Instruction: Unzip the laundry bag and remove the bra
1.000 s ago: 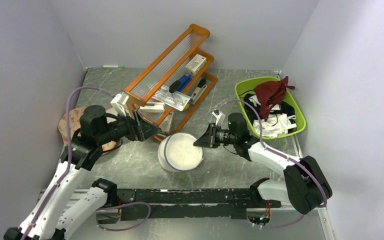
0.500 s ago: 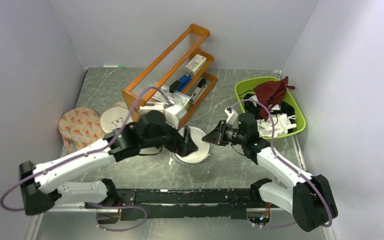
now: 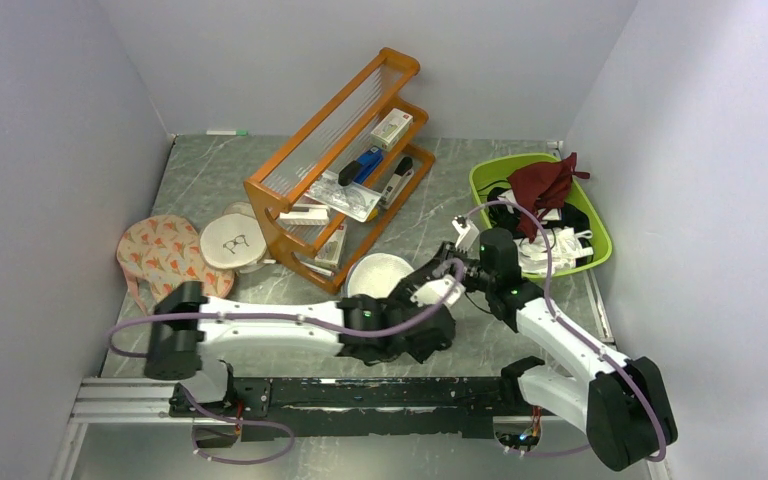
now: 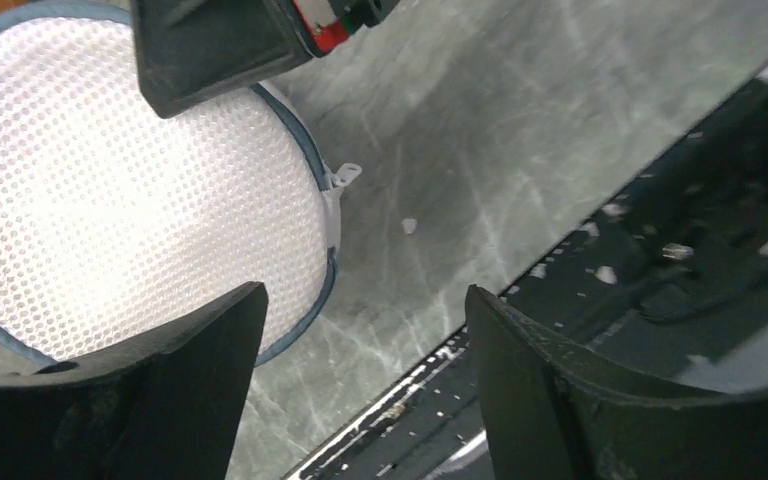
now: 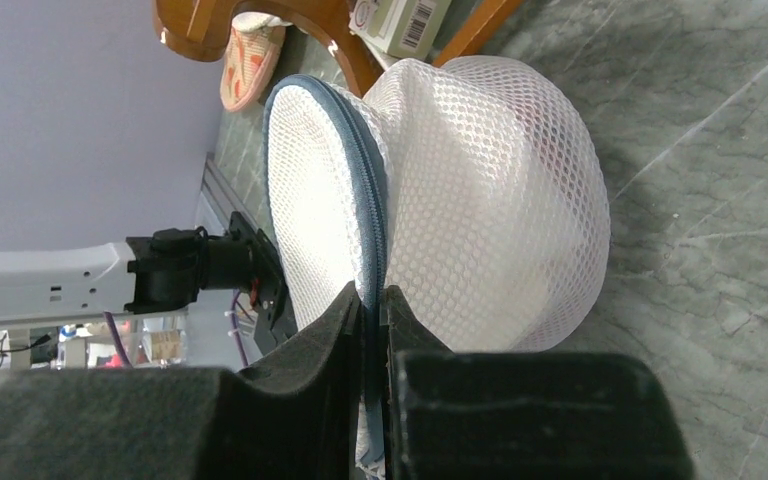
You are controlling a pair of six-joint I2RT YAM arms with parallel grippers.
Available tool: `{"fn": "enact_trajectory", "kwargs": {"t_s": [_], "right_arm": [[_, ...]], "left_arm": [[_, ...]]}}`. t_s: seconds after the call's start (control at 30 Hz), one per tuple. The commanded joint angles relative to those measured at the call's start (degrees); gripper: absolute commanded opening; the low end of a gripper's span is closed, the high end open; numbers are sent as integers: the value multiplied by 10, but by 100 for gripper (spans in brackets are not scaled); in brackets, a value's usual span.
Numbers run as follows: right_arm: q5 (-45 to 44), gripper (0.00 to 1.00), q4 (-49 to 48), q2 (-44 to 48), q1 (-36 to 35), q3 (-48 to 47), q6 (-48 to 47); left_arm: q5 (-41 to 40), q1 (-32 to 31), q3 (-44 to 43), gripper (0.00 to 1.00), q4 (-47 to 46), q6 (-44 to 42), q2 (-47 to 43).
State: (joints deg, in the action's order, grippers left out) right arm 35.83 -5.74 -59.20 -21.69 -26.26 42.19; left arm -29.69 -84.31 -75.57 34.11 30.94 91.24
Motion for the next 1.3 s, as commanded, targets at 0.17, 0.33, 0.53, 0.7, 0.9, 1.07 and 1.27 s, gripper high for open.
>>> {"fn": "enact_trajectory", "kwargs": {"t_s": [0.17, 0.33, 0.53, 0.7, 0.9, 1.07, 1.27], "right_arm": [[19, 8, -6, 28, 6, 15, 4], [18, 8, -3, 35, 6, 20, 0], [20, 8, 2, 44, 6, 22, -2], [19, 10, 21, 35, 6, 5, -39], [18, 25, 9, 46, 6, 16, -54], [17, 37, 18, 57, 7, 2, -92], [-17, 44, 8, 121, 7, 19, -155]], "left_arm": [[-167, -21, -107, 76, 145, 40, 132], [-172, -19, -105, 70, 120, 32, 137], [-154, -16, -89, 60, 98, 39, 134], [-136, -12, -70, 46, 70, 32, 111], [-60, 14, -12, 24, 18, 34, 51], [4, 49, 57, 7, -44, 36, -11], [95, 93, 121, 7, -111, 37, -85]]}}
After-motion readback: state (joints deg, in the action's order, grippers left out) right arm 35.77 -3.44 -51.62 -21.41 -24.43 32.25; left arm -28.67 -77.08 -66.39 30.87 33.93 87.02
